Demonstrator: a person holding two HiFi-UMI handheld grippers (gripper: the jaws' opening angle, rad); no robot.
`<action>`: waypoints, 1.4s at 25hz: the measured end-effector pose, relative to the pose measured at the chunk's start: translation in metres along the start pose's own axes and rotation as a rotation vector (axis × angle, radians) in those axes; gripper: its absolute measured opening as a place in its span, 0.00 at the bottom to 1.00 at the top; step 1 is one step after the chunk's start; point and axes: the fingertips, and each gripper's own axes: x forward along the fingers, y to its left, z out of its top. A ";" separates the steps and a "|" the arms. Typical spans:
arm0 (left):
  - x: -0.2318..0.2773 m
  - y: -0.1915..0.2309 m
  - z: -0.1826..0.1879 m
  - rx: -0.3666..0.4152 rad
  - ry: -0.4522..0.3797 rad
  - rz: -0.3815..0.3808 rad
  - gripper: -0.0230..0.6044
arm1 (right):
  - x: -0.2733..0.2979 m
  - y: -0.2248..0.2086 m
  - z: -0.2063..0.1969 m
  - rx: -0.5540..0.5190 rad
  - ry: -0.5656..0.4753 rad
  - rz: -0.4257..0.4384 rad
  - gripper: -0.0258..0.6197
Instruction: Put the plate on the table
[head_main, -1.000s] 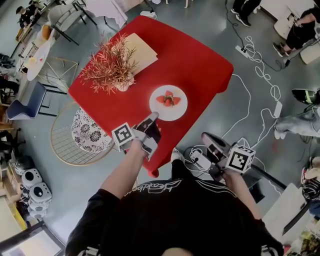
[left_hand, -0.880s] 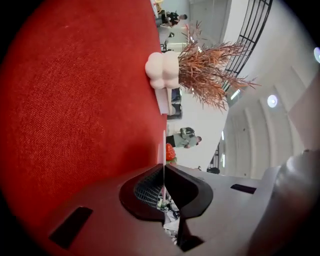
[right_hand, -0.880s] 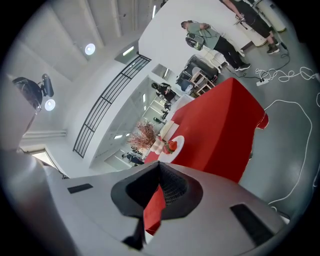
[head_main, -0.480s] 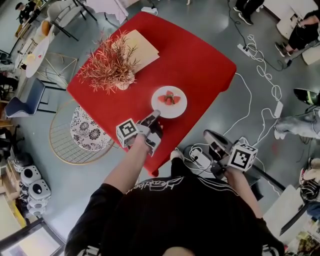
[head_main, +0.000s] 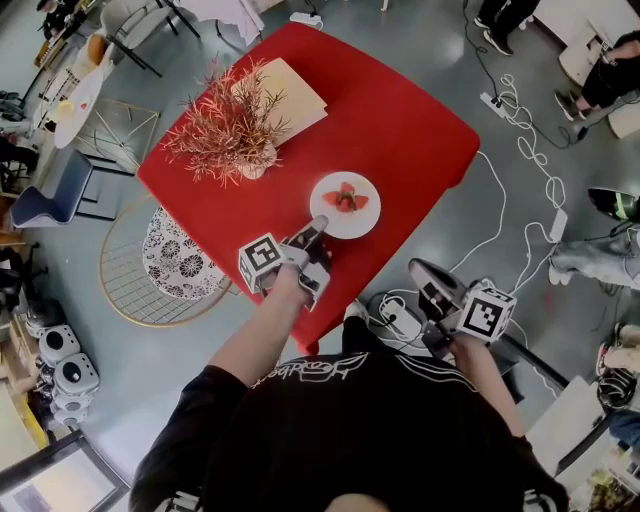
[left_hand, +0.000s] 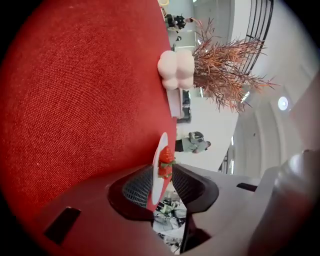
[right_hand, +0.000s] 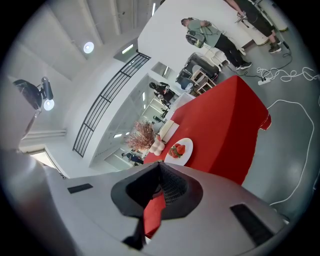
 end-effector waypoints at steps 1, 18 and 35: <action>0.000 -0.002 0.001 -0.008 -0.006 -0.011 0.24 | 0.000 0.000 -0.001 0.003 0.001 -0.001 0.05; 0.009 -0.012 -0.023 0.477 0.222 0.120 0.49 | -0.006 0.000 -0.017 0.054 -0.013 0.009 0.05; 0.001 0.017 -0.053 1.291 0.507 0.458 0.50 | -0.012 0.000 -0.028 0.034 0.001 0.006 0.05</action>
